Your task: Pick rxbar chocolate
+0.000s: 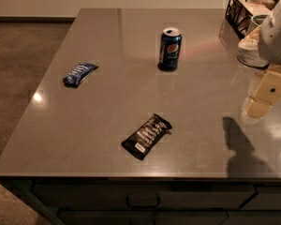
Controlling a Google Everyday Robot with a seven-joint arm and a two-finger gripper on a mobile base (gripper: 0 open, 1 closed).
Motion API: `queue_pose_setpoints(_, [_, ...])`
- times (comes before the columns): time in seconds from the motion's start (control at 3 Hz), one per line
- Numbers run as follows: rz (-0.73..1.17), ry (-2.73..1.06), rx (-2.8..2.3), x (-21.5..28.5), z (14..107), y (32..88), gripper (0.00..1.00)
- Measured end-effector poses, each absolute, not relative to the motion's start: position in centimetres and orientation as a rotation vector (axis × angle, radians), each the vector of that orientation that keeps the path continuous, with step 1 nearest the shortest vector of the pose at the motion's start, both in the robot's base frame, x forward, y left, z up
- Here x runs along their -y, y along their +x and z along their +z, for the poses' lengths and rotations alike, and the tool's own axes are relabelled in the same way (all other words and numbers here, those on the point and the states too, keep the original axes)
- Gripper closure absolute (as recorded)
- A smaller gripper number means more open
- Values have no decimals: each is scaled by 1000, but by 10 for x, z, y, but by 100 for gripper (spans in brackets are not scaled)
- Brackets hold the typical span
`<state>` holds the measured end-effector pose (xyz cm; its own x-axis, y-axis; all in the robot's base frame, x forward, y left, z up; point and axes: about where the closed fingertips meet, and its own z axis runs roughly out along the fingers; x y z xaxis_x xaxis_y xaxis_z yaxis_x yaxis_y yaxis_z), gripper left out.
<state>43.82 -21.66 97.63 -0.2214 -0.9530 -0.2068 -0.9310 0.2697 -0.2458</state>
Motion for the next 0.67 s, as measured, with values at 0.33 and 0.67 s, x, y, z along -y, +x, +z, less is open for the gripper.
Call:
queue_pose_setpoints(0.33, [-99, -1723, -2230, 216, 977, 438, 0])
queue_pose_setpoints(0.67, [-40, -1766, -2185, 200, 970, 442, 0])
